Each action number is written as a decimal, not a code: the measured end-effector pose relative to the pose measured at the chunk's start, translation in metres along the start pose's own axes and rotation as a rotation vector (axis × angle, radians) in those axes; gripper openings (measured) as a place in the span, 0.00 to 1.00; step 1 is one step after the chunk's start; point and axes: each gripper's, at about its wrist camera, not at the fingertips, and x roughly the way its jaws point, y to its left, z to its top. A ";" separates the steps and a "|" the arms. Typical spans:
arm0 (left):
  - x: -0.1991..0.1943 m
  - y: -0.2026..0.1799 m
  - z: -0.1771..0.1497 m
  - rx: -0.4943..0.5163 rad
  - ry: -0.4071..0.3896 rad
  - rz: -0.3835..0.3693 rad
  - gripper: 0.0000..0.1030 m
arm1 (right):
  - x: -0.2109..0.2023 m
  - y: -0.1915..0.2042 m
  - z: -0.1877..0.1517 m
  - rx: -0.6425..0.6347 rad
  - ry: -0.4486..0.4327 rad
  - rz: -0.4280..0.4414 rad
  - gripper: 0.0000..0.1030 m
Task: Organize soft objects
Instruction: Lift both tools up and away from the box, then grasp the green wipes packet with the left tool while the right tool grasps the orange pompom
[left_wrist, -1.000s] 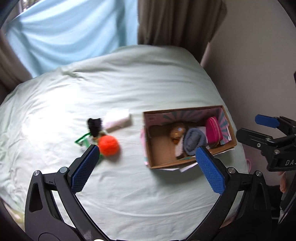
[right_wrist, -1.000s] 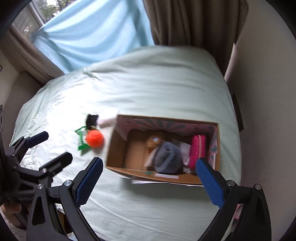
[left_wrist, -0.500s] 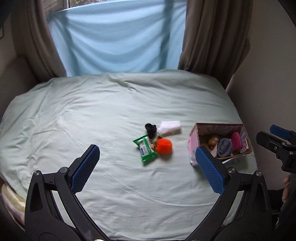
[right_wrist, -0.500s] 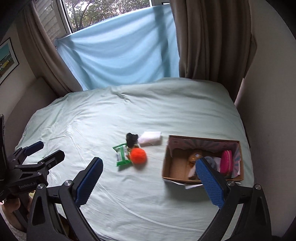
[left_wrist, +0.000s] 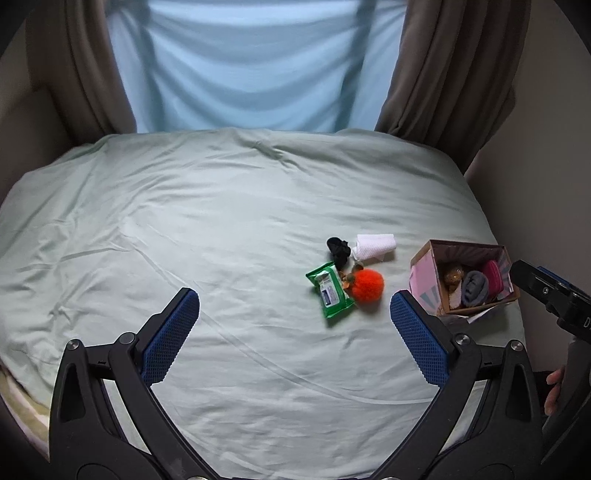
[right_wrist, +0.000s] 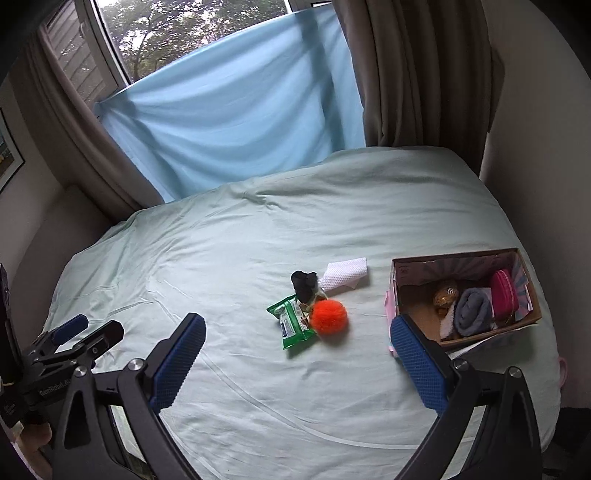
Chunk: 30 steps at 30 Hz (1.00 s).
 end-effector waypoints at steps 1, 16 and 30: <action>0.010 0.003 0.001 -0.008 0.013 -0.010 1.00 | 0.007 0.000 0.000 0.011 0.012 -0.001 0.97; 0.170 -0.011 0.007 -0.061 0.196 -0.092 1.00 | 0.124 -0.024 -0.008 0.218 0.087 -0.027 0.97; 0.293 -0.019 -0.001 -0.045 0.344 -0.081 1.00 | 0.253 -0.048 -0.015 0.310 0.221 -0.074 0.97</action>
